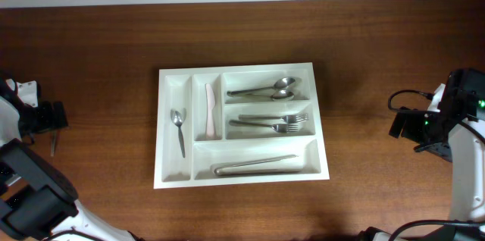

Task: Pack container
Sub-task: 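Lower the left gripper toward the remaining small spoon, then close the left gripper on the spoon handle and lift it, then carry the spoon right and release it into the left compartment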

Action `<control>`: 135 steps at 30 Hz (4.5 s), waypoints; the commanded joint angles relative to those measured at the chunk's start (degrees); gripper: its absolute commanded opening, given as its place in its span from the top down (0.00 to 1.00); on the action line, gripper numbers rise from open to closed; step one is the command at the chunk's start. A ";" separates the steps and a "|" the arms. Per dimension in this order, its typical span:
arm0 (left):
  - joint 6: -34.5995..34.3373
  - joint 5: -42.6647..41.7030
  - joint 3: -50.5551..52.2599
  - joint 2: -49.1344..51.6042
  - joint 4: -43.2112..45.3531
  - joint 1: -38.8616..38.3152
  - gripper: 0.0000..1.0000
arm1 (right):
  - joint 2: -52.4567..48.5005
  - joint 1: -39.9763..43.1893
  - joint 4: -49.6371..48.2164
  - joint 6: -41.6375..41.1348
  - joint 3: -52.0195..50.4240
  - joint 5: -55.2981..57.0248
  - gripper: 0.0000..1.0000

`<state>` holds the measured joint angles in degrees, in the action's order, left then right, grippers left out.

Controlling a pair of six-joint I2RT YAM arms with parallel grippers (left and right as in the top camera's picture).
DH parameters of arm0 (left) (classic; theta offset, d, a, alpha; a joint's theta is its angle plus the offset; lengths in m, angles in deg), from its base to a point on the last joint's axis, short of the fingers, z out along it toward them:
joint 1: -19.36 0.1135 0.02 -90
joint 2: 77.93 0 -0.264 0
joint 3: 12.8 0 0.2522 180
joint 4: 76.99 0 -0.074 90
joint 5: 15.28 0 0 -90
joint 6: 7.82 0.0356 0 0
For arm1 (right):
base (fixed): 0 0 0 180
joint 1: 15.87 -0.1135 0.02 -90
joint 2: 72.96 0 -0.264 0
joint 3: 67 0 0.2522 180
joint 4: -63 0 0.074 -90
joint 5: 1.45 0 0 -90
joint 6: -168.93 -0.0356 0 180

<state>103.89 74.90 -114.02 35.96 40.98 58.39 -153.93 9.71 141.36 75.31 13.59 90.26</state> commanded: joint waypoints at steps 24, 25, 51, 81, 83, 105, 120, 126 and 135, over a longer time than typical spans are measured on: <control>1.16 -2.78 0.39 4.52 4.96 0.15 0.01 | -0.26 0.31 -0.15 0.22 0.07 0.92 0.01; 1.16 -2.78 0.39 4.55 5.31 0.13 0.01 | -0.26 0.31 -0.15 0.22 0.07 0.94 0.01; 1.11 -4.11 0.39 10.19 5.99 0.13 0.01 | -0.26 0.31 -0.15 0.22 0.07 0.94 0.01; 0.24 -6.67 0.37 12.00 6.54 0.13 0.71 | -0.26 0.31 -0.15 0.22 0.07 0.94 0.01; 0.24 -6.67 0.37 12.00 6.71 0.13 0.73 | -0.26 0.31 -0.15 0.22 0.07 0.94 0.01; -4.15 -16.74 -4.11 11.98 3.08 0.13 0.98 | -0.26 0.31 -0.15 0.22 0.07 0.94 0.01; -4.31 -30.38 -37.00 8.02 -21.14 -4.59 0.98 | -0.26 0.31 -0.15 0.22 0.07 0.94 0.01; -4.31 -30.08 -38.60 4.66 -31.95 -12.28 0.98 | -0.26 0.31 -0.15 0.22 0.07 0.94 0.01; -5.99 -21.73 -38.58 4.37 -40.59 -26.45 0.98 | -0.26 0.31 -0.15 0.22 0.07 0.92 0.01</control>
<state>99.54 49.87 -151.83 41.64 1.31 34.98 -153.93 9.71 141.36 75.31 13.59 90.28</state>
